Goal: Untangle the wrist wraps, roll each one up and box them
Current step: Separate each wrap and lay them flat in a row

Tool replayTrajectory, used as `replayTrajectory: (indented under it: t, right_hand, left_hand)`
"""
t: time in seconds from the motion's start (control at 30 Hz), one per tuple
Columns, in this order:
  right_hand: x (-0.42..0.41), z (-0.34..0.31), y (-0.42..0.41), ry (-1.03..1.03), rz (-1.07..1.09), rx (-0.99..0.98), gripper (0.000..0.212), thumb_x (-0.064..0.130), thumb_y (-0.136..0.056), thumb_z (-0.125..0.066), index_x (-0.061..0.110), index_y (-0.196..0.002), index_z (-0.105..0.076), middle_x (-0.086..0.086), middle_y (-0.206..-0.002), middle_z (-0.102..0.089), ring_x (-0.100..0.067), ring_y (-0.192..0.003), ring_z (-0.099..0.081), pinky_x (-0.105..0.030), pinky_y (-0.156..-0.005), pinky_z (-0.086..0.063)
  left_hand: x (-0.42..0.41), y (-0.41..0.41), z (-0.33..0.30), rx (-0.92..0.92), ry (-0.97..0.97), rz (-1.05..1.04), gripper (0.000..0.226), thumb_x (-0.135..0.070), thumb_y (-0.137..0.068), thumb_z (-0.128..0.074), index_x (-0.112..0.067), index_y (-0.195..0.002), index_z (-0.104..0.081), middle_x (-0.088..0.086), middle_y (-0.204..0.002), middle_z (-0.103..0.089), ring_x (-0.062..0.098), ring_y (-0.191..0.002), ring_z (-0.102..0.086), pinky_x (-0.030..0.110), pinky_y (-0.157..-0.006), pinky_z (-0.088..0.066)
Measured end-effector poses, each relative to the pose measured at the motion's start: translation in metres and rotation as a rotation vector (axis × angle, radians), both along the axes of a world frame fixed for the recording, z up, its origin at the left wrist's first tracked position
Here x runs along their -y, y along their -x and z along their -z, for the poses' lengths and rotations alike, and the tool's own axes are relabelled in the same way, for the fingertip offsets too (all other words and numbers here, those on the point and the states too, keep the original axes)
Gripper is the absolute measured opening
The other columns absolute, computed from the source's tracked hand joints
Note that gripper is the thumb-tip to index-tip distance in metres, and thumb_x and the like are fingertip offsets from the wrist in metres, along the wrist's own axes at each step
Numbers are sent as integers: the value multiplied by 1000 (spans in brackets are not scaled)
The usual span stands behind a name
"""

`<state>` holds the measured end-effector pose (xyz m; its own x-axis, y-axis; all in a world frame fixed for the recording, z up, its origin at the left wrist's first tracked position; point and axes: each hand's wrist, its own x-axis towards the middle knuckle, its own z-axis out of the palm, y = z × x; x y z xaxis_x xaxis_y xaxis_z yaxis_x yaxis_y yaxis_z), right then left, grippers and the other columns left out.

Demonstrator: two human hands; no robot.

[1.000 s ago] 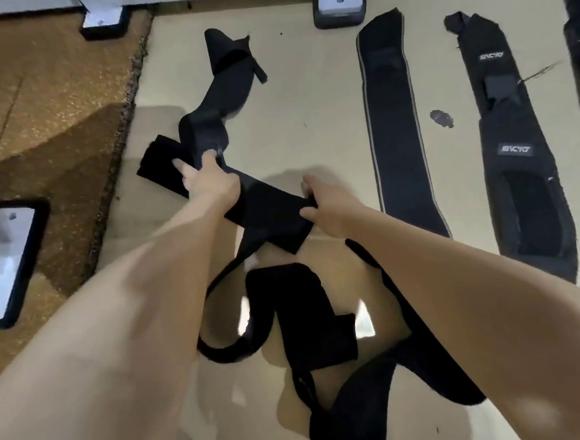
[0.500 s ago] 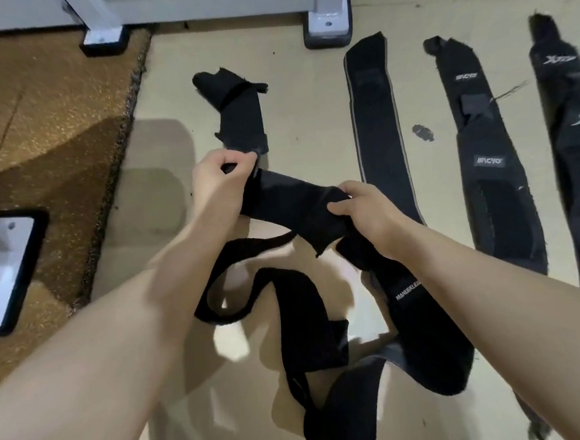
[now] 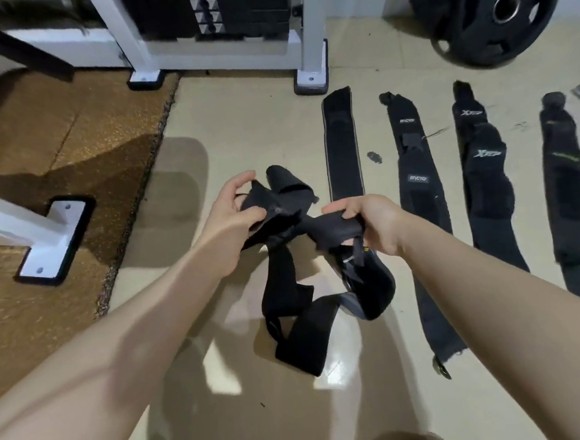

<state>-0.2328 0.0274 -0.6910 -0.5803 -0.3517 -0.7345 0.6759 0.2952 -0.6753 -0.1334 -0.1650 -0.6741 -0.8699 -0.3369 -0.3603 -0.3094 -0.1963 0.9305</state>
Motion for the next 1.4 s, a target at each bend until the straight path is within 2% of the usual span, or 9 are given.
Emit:
replayTrajectory:
  t: [0.17,0.3,0.5,0.63,0.77,1.03,1.17,1.3,1.4]
  right_hand:
    - [-16,8,-21,-417,-414,-79,16,20,-85,-62,8,-86,-72,-18,-96,-66,-31,-81,-59,-37,-77,-50]
    - [-17,26,-29,-629,-575,-337,22,14,-91,-52,4,-106,-65,-19,-102,-63,-30,-90,-57,-32,-75,-48]
    - [0,39,-19,-619,-515,-689,22,6,-87,-43,12,-95,-63,-14,-119,-56,-35,-105,-54,-33,-88,-46]
    - [7,57,-5,-560,-540,-685,24,6,-93,-43,8,-107,-62,-11,-124,-55,-31,-109,-54,-33,-88,-44]
    - [18,76,13,-528,-593,-770,36,13,-101,-36,19,-129,-57,-12,-157,-19,-31,-143,-19,-35,-111,-24]
    - [46,120,26,-736,-983,-716,50,8,-98,-31,21,-146,-31,-3,-159,16,-29,-146,2,-47,-109,-25]
    - [53,121,36,-658,-509,-755,33,10,-99,-34,5,-132,-38,-7,-156,-15,-30,-122,-43,-37,-92,-37]
    - [60,99,42,-150,327,-447,23,10,-92,-46,23,-78,-57,1,-80,-54,-15,-71,-49,-30,-69,-42]
    - [49,65,44,15,411,-279,25,-1,-90,-44,12,-99,-63,-9,-92,-62,-22,-79,-57,-35,-72,-51]
  left_hand:
    - [-15,-49,32,536,207,213,92,-5,-65,-66,-15,-146,-25,15,-111,-65,26,-97,-62,39,-83,-50]
    - [-16,-58,35,804,333,647,35,-27,-85,-65,-22,-119,-54,7,-116,-65,20,-101,-60,32,-85,-44]
    - [-8,-18,57,684,519,282,63,-49,-88,-58,-7,-134,-49,8,-125,-57,26,-113,-55,32,-96,-43]
    - [-17,5,64,625,627,298,47,-52,-82,-65,-6,-95,-64,1,-75,-57,29,-87,-60,39,-84,-46]
    - [-26,12,66,472,647,434,17,-20,-91,-57,-7,-100,-64,9,-94,-68,24,-89,-63,41,-88,-51]
    - [4,15,51,443,496,405,54,14,-85,-36,-16,-126,-56,10,-118,-59,28,-109,-55,28,-80,-44]
    - [22,0,58,388,367,335,50,14,-77,-32,-22,-97,-62,3,-88,-58,19,-80,-54,26,-61,-41]
    - [25,0,68,437,399,129,35,4,-87,-35,-21,-77,-56,-1,-76,-54,21,-82,-50,30,-72,-37]
    - [22,3,66,557,521,21,25,-34,-93,-44,-17,-110,-54,2,-103,-56,22,-93,-52,29,-70,-36]
